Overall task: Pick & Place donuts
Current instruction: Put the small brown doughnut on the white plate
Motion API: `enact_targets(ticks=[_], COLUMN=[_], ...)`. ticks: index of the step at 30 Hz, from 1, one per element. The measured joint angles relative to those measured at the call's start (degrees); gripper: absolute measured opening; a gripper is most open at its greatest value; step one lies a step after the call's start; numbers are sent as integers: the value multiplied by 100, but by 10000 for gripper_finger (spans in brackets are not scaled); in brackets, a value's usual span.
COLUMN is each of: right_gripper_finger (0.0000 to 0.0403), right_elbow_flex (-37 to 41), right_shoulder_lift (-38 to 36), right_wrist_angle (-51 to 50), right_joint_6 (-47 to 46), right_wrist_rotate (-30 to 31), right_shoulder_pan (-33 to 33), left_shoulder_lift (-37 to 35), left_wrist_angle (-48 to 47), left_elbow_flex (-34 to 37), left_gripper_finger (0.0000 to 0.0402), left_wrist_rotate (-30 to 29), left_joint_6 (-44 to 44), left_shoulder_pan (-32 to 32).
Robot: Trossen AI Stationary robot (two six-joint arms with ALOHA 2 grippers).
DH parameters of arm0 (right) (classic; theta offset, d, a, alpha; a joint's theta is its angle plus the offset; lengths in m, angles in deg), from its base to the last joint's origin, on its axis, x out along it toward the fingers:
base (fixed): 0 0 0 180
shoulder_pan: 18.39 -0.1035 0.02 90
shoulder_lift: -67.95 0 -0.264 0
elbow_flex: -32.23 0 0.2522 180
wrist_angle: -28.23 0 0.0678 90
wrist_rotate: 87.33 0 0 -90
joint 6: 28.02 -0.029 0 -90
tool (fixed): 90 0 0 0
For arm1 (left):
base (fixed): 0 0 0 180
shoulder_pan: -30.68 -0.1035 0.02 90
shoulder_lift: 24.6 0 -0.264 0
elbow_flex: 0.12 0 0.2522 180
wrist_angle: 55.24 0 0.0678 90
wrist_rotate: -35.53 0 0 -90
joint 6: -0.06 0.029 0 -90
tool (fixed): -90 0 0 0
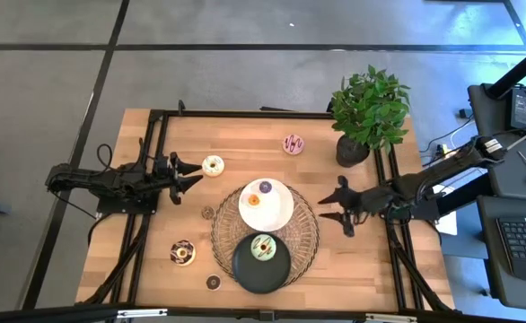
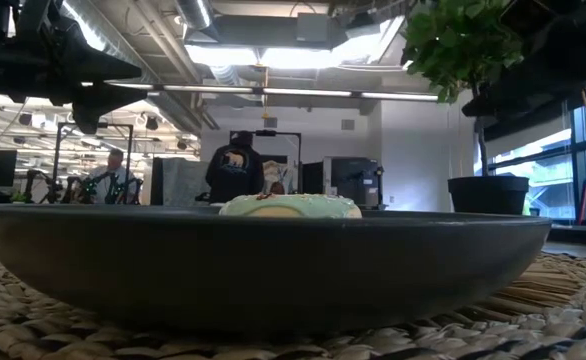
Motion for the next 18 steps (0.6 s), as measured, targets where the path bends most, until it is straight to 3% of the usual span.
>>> enact_targets(ticks=[6,12,18], right_gripper_finger=[189,189,189], right_elbow_flex=[377,396,396], right_shoulder_lift=[-381,-397,-397], right_wrist_angle=[319,293,282], right_joint_6=[310,83,88], right_wrist_rotate=[466,460,460], right_shoulder_pan=[4,2,9], left_shoulder_lift=[2,1,1], left_wrist_angle=[-4,-24,32], left_elbow_flex=[0,0,2], left_gripper_finger=[200,251,264], left_wrist_rotate=[129,665,1300], left_joint_6=[91,156,-902], left_shoulder_pan=[4,6,7])
